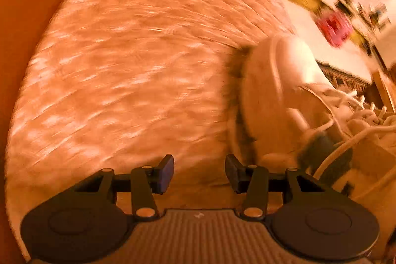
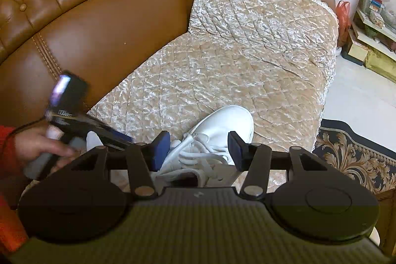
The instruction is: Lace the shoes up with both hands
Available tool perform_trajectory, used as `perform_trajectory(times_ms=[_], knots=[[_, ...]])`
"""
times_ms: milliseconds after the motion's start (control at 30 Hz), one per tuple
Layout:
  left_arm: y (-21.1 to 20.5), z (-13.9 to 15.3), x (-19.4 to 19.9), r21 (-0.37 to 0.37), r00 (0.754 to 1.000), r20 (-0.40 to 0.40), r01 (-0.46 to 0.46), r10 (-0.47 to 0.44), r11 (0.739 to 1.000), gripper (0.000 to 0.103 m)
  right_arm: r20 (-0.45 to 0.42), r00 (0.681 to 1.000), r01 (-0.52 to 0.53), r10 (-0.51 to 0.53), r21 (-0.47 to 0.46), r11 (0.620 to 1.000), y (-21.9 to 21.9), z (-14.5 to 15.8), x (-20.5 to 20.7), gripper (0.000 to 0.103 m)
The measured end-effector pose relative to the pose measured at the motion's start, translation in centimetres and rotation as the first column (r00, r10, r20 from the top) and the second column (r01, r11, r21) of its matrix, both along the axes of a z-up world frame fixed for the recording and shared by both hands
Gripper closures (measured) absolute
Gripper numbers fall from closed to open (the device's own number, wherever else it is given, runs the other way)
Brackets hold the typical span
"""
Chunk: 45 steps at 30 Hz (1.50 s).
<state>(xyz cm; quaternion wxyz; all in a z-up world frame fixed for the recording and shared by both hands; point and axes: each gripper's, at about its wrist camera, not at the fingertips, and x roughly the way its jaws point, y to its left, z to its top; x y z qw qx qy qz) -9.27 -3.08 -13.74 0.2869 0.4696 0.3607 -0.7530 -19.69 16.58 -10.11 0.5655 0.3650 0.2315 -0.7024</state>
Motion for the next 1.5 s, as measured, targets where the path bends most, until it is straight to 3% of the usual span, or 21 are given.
perform_trajectory(times_ms=[267,433,633,800,833,900,967,1100,1167,1367,1500], knots=[[0.2,0.0,-2.8,-0.038,0.996,0.064,0.067,-0.065,0.997,0.052,0.017,1.0,0.011,-0.01,-0.018,1.0,0.0,-0.2,-0.3,0.04],[-0.6,0.4,-3.2,-0.036,0.999,0.048,0.022,-0.02,0.999,0.05,0.021,1.0,0.005,-0.004,-0.025,1.0,0.1,-0.2,-0.4,0.04],[-0.7,-0.4,-4.3,-0.052,0.994,0.099,0.05,-0.044,0.997,0.051,0.022,1.0,0.004,-0.003,-0.021,1.0,-0.1,-0.4,-0.5,0.037],[0.4,-0.1,-5.0,-0.137,0.985,0.156,0.091,-0.069,0.986,0.063,0.036,0.999,-0.001,0.002,-0.026,1.0,-0.2,-0.4,-0.5,0.036],[0.5,0.1,-5.0,-0.149,0.986,0.152,0.085,-0.062,0.985,0.07,0.031,1.0,-0.004,0.004,-0.027,1.0,-0.2,-0.4,-0.4,0.036],[0.9,0.5,-4.8,-0.194,0.985,0.163,0.088,-0.057,0.977,0.099,0.024,1.0,-0.006,0.007,-0.032,0.999,-0.2,-0.2,-0.3,0.036],[1.2,1.0,-4.4,-0.229,0.984,0.171,0.087,-0.048,0.969,0.103,0.023,1.0,-0.007,0.009,-0.06,0.998,0.2,0.2,-0.2,0.036],[0.6,1.6,-2.9,-0.174,0.997,0.067,0.046,-0.035,0.984,0.103,0.129,0.991,0.054,-0.035,-0.148,0.987,1.6,1.6,-1.8,0.036],[0.2,2.3,-2.5,-0.126,0.999,-0.02,0.024,-0.027,0.992,0.09,0.207,0.976,0.105,-0.073,-0.15,0.983,2.2,1.8,-3.2,0.036],[-0.1,2.6,-4.0,-0.093,0.996,0.003,0.09,-0.09,0.992,0.093,0.416,0.896,0.228,-0.158,-0.124,0.966,3.7,0.4,-6.1,0.036],[0.1,2.4,-4.5,-0.03,0.994,-0.013,0.111,-0.112,0.993,0.101,0.4,0.905,0.208,-0.146,-0.117,0.971,3.6,0.3,-5.9,0.036]])
